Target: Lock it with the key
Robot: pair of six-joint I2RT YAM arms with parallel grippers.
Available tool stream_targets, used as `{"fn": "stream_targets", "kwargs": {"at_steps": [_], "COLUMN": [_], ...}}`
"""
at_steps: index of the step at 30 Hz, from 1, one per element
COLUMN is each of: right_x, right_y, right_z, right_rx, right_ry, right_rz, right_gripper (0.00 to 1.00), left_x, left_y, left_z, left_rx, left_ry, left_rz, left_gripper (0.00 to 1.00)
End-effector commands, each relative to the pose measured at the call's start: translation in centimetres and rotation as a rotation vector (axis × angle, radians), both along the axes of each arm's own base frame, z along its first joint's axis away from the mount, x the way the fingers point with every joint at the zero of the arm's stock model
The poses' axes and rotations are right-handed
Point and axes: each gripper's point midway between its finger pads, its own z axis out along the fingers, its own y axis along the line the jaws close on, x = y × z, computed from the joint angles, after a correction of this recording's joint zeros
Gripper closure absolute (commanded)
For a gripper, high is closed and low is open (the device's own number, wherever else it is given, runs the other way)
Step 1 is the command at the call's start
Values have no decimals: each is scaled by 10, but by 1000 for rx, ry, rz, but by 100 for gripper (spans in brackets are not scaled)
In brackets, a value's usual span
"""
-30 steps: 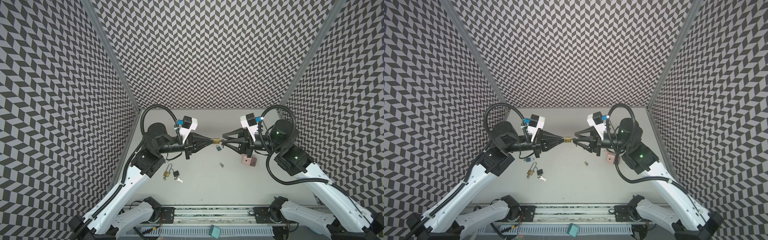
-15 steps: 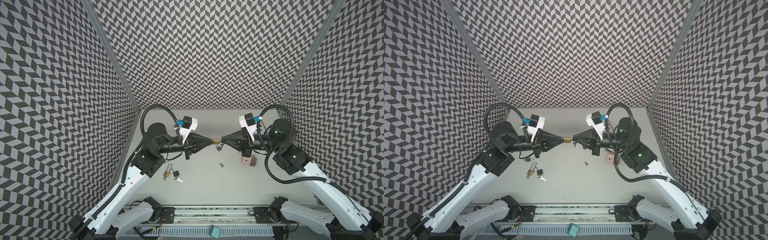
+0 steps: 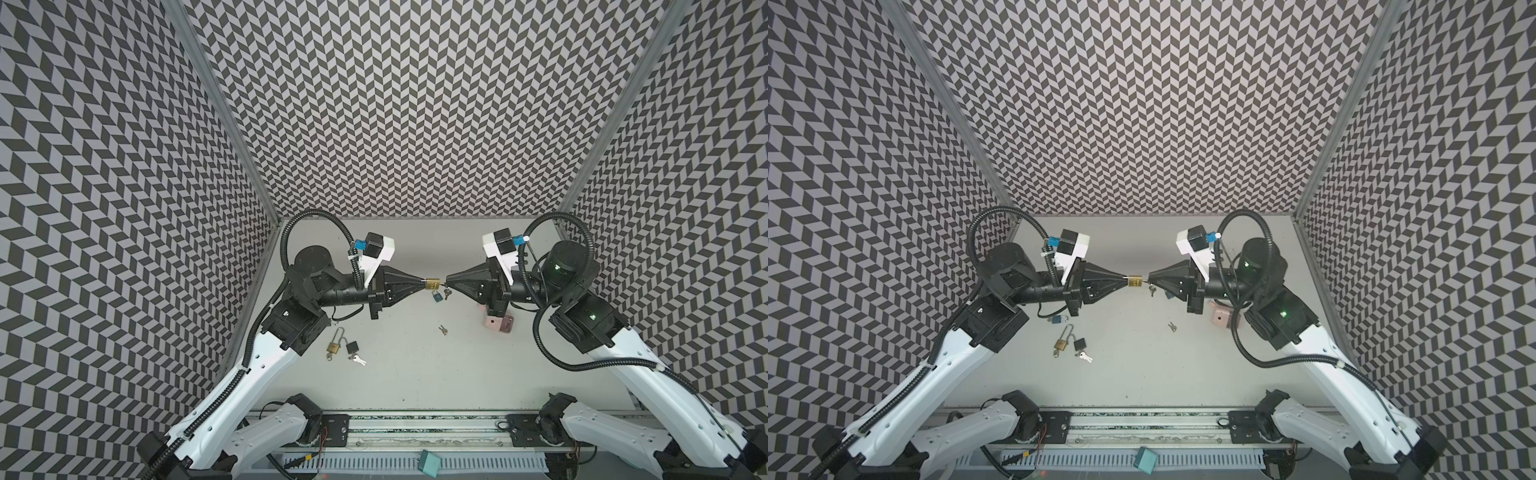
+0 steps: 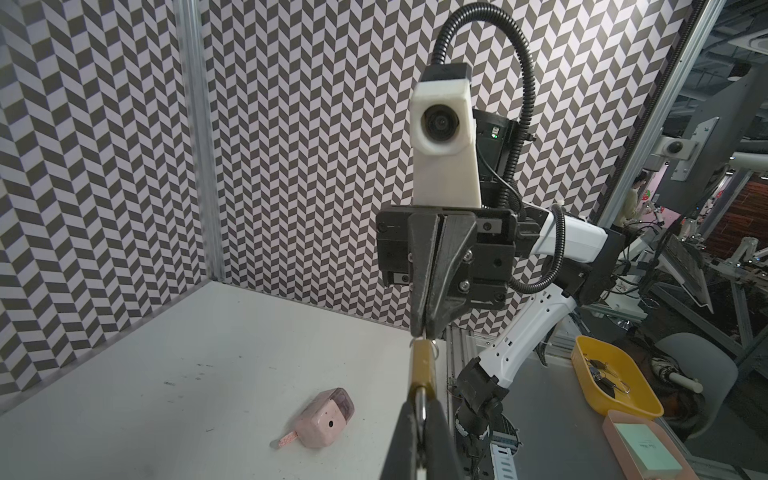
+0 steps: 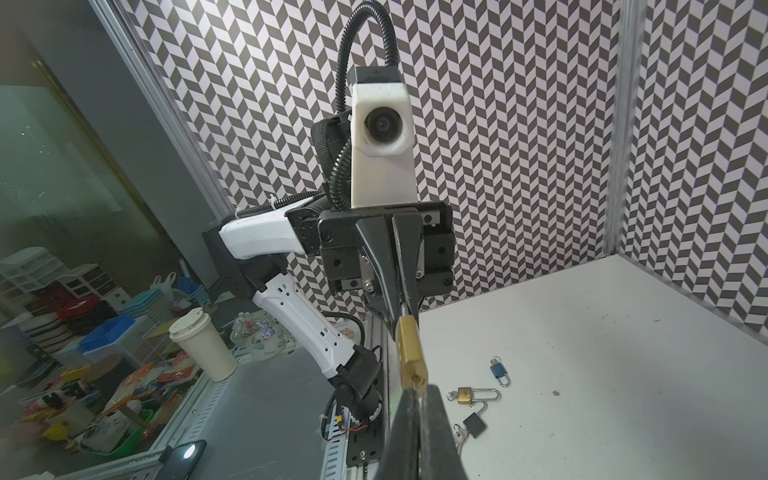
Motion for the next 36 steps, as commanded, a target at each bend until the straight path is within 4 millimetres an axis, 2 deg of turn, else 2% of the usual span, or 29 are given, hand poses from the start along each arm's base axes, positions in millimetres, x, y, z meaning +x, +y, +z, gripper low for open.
{"fn": "stream_targets", "kwargs": {"at_steps": [1, 5, 10, 13, 16, 19, 23, 25, 29, 32, 36], "right_x": [1, 7, 19, 26, 37, 53, 80, 84, 76, 68, 66], "right_y": [-10, -19, -42, -59, -60, -56, -47, -38, -13, 2, 13], "right_z": [13, 11, 2, -13, -34, -59, -112, -140, -191, -224, -264], "right_rx": [27, 31, 136, 232, 223, 176, 40, -19, -130, -185, -245], "right_ry": [-83, -123, -142, -124, -80, -2, 146, 227, 305, 348, 416], "right_rz": [-55, -130, -318, -425, -473, -506, -563, -554, -571, -583, -588], "right_gripper": [100, 100, 100, 100, 100, 100, 100, 100, 100, 100, 100], "left_x": [-2, 4, 34, 62, 88, 105, 120, 123, 125, 123, 123], "left_y": [9, 13, 22, 26, 30, 34, 42, 45, 50, 51, 60], "left_z": [9, 9, -2, -20, -48, -77, -119, -140, -190, -216, -227], "left_rx": [-27, -34, -25, 16, 68, 93, 115, 125, 139, 137, 141], "left_ry": [-46, -37, 22, 89, 175, 268, 402, 463, 601, 670, 688], "left_rz": [22, 50, 191, 315, 434, 523, 643, 686, 747, 760, 809], "left_gripper": [100, 100, 100, 100, 100, 100, 100, 100, 100, 100, 100]}}
